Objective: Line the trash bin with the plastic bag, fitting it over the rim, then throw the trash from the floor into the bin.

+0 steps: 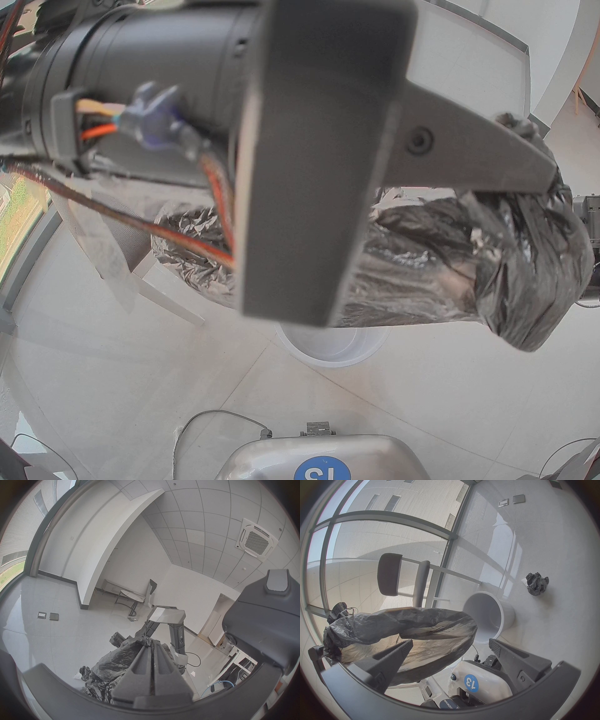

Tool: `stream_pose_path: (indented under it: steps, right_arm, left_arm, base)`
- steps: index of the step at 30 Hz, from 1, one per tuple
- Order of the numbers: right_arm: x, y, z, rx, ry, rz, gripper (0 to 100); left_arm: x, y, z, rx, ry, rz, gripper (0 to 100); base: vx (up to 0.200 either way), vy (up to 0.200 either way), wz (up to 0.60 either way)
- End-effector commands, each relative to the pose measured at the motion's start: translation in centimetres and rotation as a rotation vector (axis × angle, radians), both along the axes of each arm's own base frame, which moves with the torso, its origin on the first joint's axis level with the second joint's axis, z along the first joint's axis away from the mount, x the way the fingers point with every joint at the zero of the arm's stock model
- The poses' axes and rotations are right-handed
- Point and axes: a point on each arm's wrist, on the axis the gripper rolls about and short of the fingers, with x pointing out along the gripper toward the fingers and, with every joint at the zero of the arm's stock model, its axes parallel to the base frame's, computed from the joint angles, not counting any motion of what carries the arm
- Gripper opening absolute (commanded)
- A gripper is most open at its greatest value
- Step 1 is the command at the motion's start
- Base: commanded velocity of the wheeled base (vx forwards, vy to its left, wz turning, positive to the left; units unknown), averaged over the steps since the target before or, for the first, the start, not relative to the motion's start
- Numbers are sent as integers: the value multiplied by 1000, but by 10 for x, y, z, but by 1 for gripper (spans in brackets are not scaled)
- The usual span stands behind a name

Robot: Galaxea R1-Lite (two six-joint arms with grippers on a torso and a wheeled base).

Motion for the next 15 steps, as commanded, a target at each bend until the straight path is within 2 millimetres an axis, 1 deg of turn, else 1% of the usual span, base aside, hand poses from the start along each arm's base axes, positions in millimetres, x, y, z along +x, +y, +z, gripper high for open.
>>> stream_pose_path:
  steps: [1, 3, 10, 12, 15]
  right_arm:
    - [11, 6, -13, 4, 51, 32, 100]
    - [12, 10, -16, 2, 64, 47, 100]
    - [19, 21, -40, -10, 151, 85, 100]
    - [25, 26, -46, -14, 170, 105, 100]
    - [33, 34, -50, -15, 163, 126, 100]
  left_arm:
    - [2, -2, 2, -7, -4, 6, 0]
    - [3, -3, 3, -9, -5, 7, 0]
    - [5, -5, 9, -29, -11, 7, 0]
    - [6, -6, 10, -34, -12, 10, 0]
    - [8, -8, 11, -36, -12, 14, 0]
  base:
    - [0, 0, 0]
    - [0, 0, 0]
    - [0, 0, 0]
    - [0, 0, 0]
    - [0, 0, 0]
